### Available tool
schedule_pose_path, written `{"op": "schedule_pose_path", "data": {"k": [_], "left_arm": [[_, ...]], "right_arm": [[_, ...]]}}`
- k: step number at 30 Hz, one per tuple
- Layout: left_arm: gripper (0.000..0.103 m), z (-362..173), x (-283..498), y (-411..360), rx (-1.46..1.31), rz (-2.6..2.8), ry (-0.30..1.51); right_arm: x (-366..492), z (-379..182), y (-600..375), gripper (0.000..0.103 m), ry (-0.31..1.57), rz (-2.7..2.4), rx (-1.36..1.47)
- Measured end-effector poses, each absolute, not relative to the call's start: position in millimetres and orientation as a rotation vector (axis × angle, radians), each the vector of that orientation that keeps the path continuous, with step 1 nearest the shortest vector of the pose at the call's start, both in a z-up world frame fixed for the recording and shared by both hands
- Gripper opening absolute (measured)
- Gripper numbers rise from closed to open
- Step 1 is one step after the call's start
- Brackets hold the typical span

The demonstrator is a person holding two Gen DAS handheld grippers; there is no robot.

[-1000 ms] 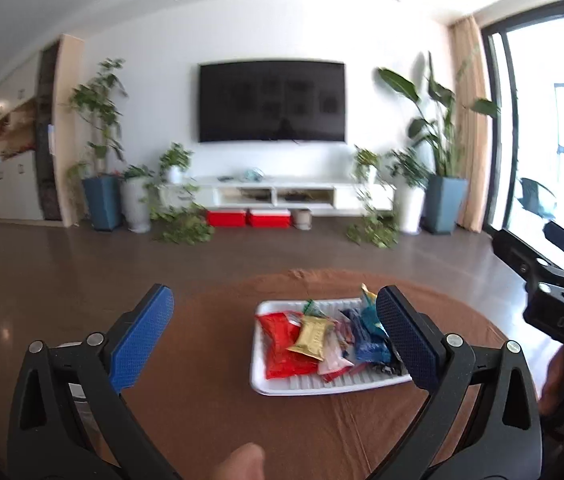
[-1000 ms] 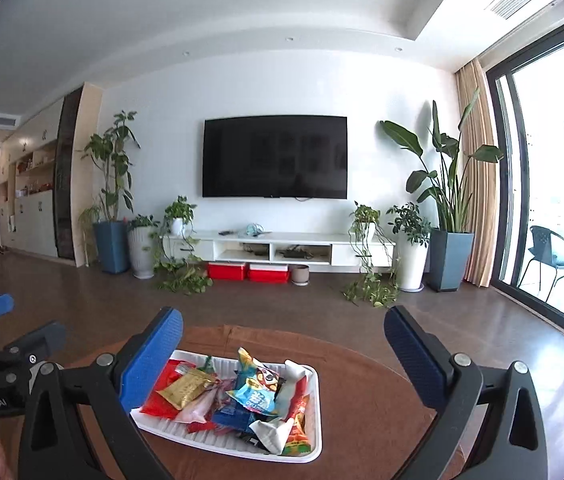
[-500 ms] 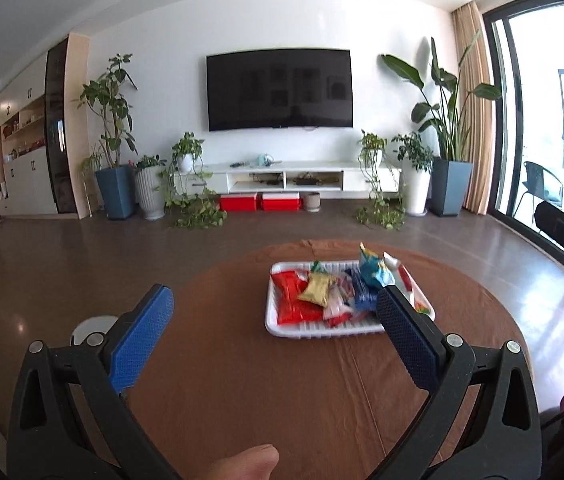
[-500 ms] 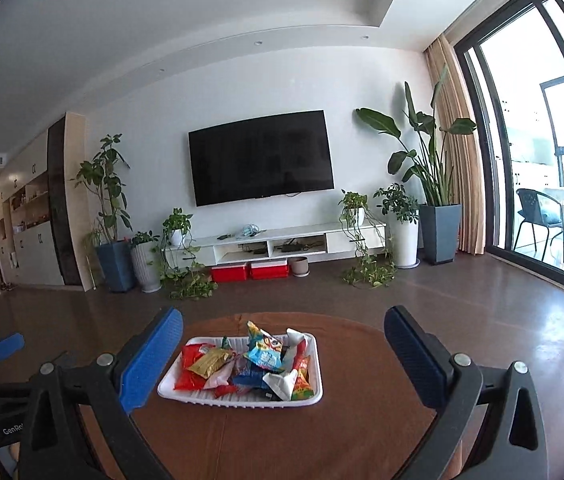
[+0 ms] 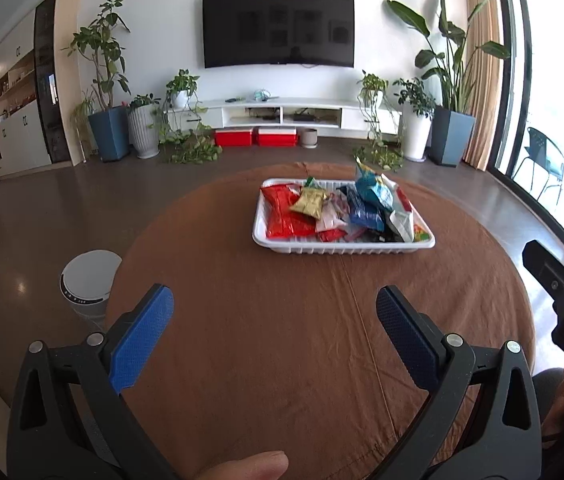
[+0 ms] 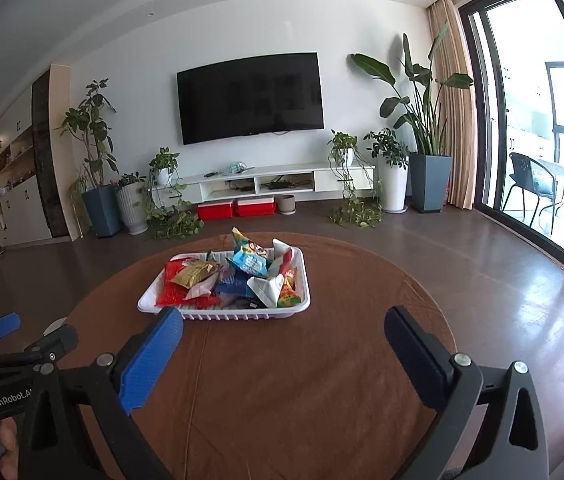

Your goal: Organize snacks

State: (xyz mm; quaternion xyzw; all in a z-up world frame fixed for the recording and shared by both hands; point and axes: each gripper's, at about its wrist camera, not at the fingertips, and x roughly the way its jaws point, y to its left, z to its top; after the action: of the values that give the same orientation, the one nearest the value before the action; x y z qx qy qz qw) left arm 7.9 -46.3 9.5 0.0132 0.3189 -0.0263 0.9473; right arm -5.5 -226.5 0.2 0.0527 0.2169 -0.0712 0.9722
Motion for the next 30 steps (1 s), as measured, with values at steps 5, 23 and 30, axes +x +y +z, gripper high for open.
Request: {"op": "schedule_pose_path", "data": {"k": [5, 23, 30], "left_arm": [[0.103, -13.1, 18.2, -46.3, -0.01, -0.082, 0.724], [0.103, -47.5, 36.6, -50.5, 0.004, -0.076, 0.799], [0.103, -53.6, 38.5, -50.9, 0.001, -0.074, 0.806]], "right_arm": [[-7.7, -18.5, -220.1, 0.103, 0.494, -0.139, 0.09], [-2.5, -38.5, -214.3, 0.103, 0.618, -0.128, 0.076], [-3.1, -42.3, -211.1, 0.103, 0.671, -0.129, 0.07]]}}
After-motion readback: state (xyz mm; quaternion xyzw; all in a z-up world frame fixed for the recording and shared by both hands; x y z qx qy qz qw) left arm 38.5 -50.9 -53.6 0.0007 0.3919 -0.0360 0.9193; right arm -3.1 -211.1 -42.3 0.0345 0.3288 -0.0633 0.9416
